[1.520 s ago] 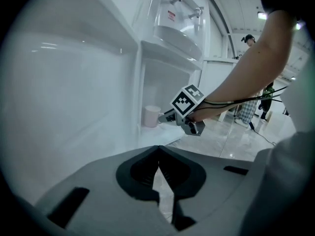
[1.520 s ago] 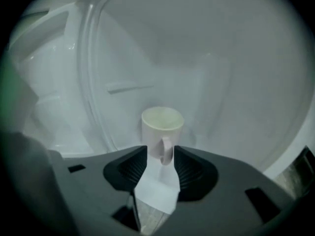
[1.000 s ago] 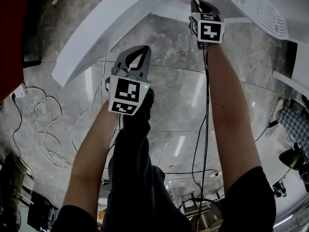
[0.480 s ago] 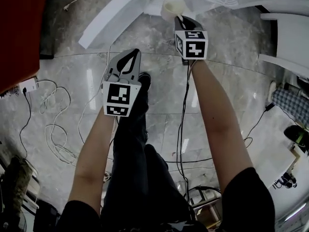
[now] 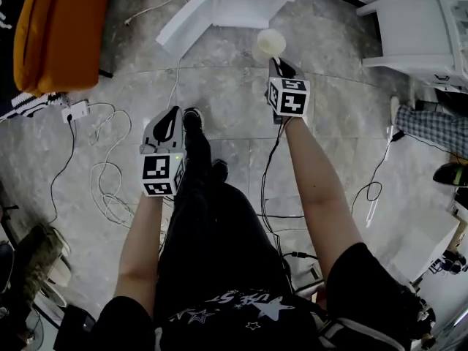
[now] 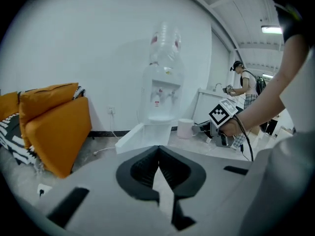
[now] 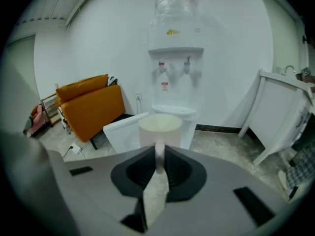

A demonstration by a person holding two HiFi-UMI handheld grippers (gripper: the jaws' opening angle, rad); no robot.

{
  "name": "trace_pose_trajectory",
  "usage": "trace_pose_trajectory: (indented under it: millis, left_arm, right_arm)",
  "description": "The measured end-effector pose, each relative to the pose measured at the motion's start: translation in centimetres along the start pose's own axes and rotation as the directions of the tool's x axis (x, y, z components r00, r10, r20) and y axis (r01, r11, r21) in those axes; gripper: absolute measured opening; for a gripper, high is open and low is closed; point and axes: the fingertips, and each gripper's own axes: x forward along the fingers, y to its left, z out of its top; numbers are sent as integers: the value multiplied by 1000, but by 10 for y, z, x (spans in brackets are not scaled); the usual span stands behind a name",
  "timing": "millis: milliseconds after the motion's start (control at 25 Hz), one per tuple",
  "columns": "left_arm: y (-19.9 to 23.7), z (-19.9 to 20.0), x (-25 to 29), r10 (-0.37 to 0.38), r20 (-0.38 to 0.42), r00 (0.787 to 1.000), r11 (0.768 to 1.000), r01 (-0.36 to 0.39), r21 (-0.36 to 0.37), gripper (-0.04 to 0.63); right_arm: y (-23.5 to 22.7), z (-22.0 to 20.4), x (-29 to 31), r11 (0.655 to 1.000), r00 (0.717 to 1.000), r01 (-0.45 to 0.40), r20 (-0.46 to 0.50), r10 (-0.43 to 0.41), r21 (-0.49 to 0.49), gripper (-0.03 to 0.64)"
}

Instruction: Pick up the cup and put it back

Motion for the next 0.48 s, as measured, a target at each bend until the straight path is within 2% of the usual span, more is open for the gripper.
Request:
trace_pose_trajectory:
  millis: [120,240,360,480]
  left_arm:
    - [0,8,-73,28,-23,999,1000,-28,8,9]
    - [7,15,-121,61,-34,998,998,-60,23,9]
    - [13,24,-149,83,-27,996,996,-83,-8,9]
    - [11,42,-165,51,5,999,999,-51,3,9]
  right_arm:
    - [13,-5,-59,1000,1000,5,4,-5,31,44]
    - [36,-12,-113,999,1000,-11,23,10,38,44]
    - [60,-19,-163,1000,999,-21,33,21,3,44]
    - [82,-17,-206,1000,998,-20,61,22,-20,44]
